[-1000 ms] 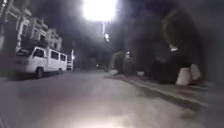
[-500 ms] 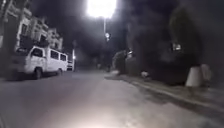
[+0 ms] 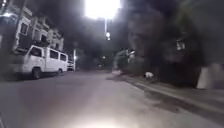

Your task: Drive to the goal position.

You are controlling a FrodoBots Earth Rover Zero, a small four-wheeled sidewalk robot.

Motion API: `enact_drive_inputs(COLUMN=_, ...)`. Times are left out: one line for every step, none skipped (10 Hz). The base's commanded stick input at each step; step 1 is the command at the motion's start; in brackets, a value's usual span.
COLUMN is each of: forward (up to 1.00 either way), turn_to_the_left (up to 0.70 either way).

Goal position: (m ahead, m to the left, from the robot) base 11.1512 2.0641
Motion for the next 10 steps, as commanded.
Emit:
enact_drive_inputs(forward=0.7, turn_to_the_left=0.0)
enact_drive_inputs(forward=0.7, turn_to_the_left=0.0)
enact_drive_inputs(forward=0.7, turn_to_the_left=0.0)
enact_drive_inputs(forward=0.7, turn_to_the_left=0.0)
enact_drive_inputs(forward=0.7, turn_to_the_left=0.0)
enact_drive_inputs(forward=0.7, turn_to_the_left=0.0)
enact_drive_inputs(forward=0.7, turn_to_the_left=0.0)
enact_drive_inputs(forward=0.7, turn_to_the_left=0.0)
enact_drive_inputs(forward=0.7, turn_to_the_left=0.0)
enact_drive_inputs(forward=0.7, turn_to_the_left=0.0)
